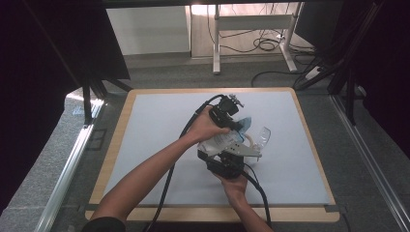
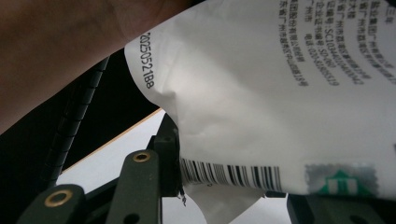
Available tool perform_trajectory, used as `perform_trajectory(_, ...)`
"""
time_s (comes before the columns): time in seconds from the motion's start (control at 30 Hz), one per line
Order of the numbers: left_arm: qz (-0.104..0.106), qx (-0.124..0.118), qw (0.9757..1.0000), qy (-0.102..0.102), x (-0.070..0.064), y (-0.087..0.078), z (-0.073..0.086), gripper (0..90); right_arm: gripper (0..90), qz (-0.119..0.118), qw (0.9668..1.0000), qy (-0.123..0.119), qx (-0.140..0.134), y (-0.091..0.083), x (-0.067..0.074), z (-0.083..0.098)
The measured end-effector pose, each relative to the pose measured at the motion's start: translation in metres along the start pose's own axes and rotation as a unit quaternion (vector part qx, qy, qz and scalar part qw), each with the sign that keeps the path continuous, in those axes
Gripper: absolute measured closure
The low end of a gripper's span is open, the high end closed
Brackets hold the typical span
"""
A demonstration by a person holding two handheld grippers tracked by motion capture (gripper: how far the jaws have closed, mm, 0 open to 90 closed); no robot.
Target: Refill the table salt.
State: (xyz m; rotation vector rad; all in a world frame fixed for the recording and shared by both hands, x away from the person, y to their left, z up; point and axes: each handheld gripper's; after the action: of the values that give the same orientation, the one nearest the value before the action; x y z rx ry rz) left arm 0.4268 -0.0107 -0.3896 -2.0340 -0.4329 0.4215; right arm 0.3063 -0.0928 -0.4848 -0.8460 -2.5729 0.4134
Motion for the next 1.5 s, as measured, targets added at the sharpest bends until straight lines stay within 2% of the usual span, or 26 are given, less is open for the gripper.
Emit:
perform_trajectory(0.7,0.002,-0.004,1.0000,-0.002,0.0009,-0.0007,0.0001,90.0,60.4,0.002,1.0000,-0.001,-0.001,0.0003,0.0002,-0.0005)
perform_trajectory(1.5,0.005,0.004,1.0000,0.003,0.0016,-0.0005,-0.0041,89.9,60.5,0.006,0.9999,0.003,-0.009,0.0001,0.0002,-0.0013)
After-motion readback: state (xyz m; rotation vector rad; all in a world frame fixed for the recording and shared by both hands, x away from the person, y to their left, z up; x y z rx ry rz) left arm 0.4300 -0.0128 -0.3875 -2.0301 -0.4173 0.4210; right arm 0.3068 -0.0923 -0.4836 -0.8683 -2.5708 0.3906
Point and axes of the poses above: each handheld gripper's, and its own axes: y roughly forward along the jaws, z roughly out of its underside, x roughly to its left, and after that the axes turned 11 degrees about x, right-handed
